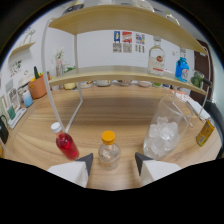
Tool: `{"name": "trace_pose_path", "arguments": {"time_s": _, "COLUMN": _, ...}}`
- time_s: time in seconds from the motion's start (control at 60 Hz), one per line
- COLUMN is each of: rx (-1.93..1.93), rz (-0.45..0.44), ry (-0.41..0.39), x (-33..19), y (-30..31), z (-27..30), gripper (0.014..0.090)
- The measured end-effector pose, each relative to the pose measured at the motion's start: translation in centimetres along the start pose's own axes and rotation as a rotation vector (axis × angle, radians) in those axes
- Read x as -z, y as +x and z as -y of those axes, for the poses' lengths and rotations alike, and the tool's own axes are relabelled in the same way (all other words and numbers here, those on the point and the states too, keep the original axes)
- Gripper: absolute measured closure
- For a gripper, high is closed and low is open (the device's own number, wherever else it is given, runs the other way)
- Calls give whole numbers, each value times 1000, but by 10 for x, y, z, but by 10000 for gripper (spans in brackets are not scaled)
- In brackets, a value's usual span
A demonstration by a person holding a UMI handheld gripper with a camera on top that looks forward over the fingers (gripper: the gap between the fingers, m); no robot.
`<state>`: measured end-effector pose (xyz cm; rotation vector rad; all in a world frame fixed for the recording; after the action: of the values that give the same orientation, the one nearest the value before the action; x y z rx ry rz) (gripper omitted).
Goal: Make me a cup of Vodka Sunrise.
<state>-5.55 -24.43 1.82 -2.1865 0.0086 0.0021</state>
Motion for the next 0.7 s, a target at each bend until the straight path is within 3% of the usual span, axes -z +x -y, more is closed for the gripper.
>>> {"name": "trace_pose_path", "arguments": {"time_s": 0.15, "rx": 1, "rz": 14, "ry": 46, "x": 48, "y": 5, "z": 17, "gripper": 182}}
{"name": "trace_pose_path", "arguments": {"time_s": 0.4, "rx": -9, "rz": 43, "ry": 207, "x": 169, "y": 26, "z": 86, "gripper": 178}}
{"name": "trace_pose_path", "arguments": {"time_s": 0.7, "rx": -23, "rz": -13, "ry": 225, "x": 212, "y": 99, "z": 125, "gripper": 179}}
